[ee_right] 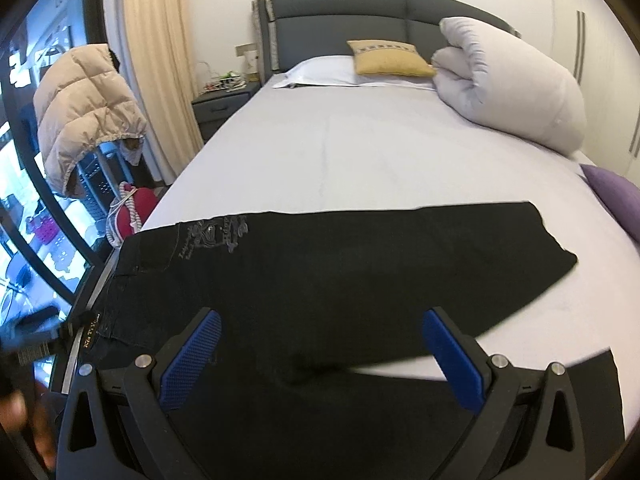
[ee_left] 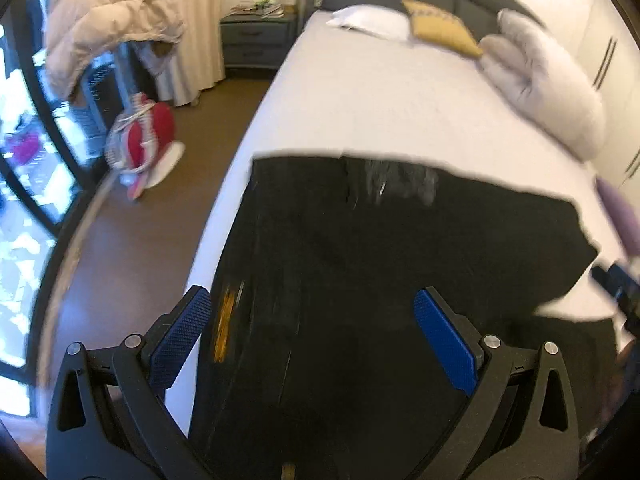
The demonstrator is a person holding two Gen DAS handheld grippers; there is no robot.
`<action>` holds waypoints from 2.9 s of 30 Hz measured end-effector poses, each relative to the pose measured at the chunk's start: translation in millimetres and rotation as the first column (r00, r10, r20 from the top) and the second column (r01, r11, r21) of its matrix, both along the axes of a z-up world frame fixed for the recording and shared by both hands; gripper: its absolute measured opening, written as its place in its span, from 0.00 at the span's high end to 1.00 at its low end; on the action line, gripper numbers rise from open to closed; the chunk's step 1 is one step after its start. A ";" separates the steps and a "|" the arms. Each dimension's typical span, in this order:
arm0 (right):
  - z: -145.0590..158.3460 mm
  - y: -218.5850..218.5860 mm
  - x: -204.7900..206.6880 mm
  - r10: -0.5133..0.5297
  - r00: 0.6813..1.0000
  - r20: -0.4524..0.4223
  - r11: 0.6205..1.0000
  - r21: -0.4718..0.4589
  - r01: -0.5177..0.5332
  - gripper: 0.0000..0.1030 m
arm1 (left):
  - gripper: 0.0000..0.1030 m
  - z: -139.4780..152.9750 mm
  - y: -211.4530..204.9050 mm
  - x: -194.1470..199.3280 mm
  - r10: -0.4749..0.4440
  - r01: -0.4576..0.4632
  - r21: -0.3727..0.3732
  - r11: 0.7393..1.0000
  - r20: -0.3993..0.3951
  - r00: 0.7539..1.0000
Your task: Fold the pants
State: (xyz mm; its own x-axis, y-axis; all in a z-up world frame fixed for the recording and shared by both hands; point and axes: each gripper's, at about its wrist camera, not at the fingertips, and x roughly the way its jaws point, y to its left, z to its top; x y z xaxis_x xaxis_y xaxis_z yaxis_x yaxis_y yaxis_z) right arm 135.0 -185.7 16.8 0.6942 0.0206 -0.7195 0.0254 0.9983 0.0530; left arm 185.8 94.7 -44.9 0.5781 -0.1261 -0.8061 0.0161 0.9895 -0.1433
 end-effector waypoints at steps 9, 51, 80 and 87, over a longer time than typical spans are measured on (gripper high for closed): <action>-10.5 -1.1 35.9 0.162 0.987 -0.011 0.987 0.004 -0.162 0.09 | 0.12 -6.3 -22.3 160.3 -0.459 0.464 0.059 0.884 -0.088 0.884; -27.5 71.4 186.4 0.637 0.744 -0.203 0.745 -0.088 -0.661 0.40 | 0.96 11.3 10.5 118.1 -0.673 0.669 0.188 0.719 -0.052 0.738; -55.5 65.8 182.1 0.617 0.731 -0.292 0.781 0.340 -0.524 0.92 | 0.96 12.6 -10.6 79.5 -0.646 0.642 0.135 0.754 -0.022 0.763; -38.7 78.7 123.0 0.676 0.681 -0.282 0.737 0.254 -0.626 0.93 | 0.96 16.1 -8.6 29.4 -0.652 0.652 0.119 0.749 -0.044 0.757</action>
State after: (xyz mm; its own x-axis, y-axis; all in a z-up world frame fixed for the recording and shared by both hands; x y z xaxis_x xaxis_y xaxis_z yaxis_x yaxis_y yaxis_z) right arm 258.1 -107.0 -21.9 0.1873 0.4816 -0.8561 -0.5878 0.7533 0.2952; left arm 215.2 86.1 -28.8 0.3919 -0.3756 -0.8398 0.6637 0.7476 -0.0246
